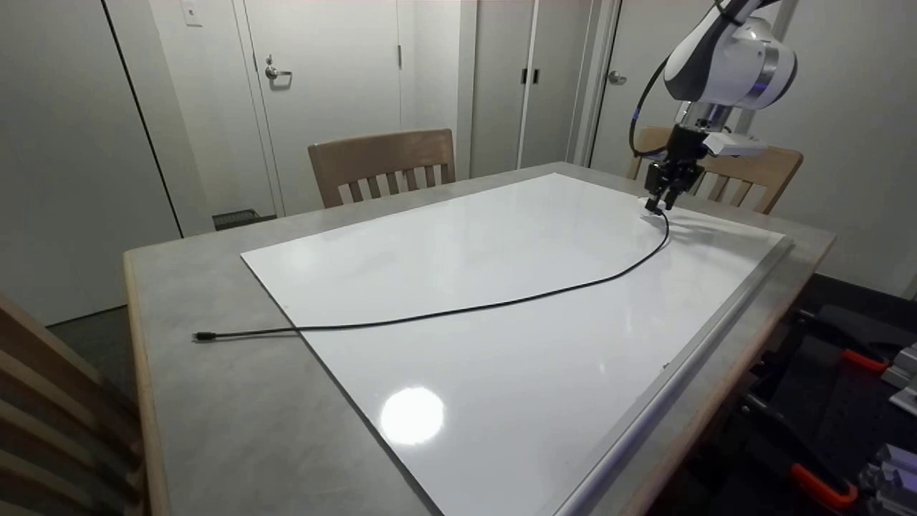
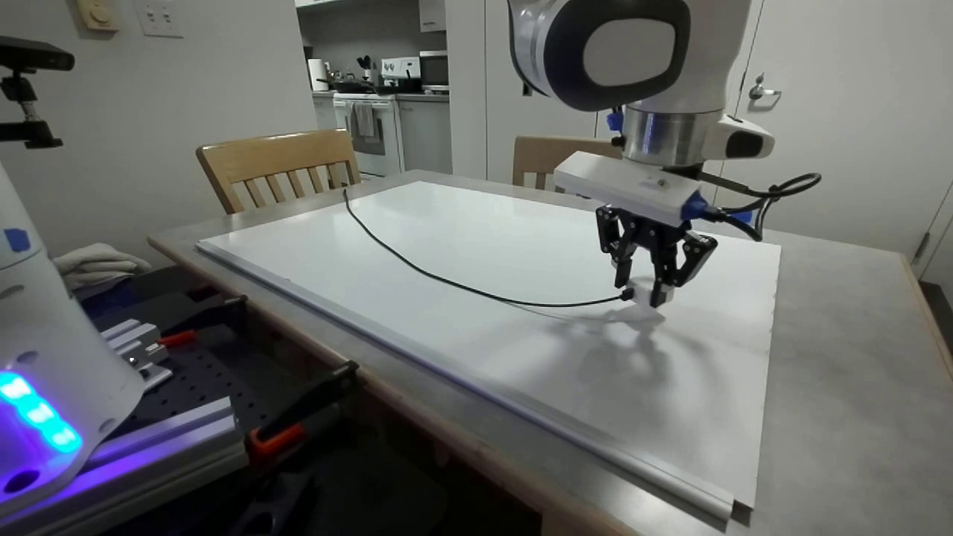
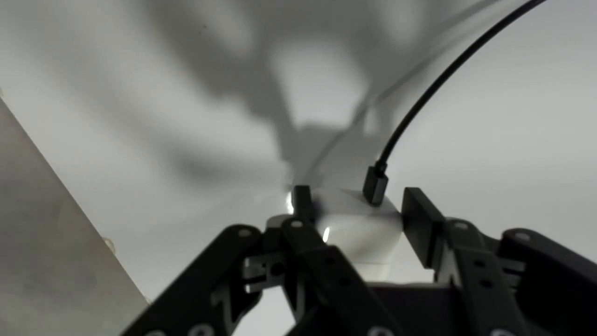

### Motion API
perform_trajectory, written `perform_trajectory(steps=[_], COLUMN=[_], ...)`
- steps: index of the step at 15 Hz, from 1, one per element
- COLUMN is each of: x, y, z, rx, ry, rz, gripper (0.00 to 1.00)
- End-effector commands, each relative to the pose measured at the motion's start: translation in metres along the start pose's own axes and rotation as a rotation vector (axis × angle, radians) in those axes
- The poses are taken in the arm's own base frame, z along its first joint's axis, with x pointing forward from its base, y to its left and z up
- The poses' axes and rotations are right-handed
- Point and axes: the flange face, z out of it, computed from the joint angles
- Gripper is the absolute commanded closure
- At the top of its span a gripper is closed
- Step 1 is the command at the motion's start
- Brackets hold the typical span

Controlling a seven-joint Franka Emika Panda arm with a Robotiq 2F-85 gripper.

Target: Put the cable in a circle

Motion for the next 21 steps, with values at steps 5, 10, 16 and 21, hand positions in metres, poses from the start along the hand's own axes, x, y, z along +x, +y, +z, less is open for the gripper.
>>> perform_trajectory(steps=[5, 10, 16, 21], x=[0.035, 0.045, 0.041, 0.04], y=[-0.044, -0.073, -0.076, -0.074], z=[-0.006, -0.006, -0.006, -0.006], rx=[0.059, 0.079, 0.077, 0.075], ry=[0.007, -0.032, -0.02, -0.021], rz=[-0.313, -0.564, -0.527, -0.524], gripper=[0.74, 0.74, 0.49, 0.49])
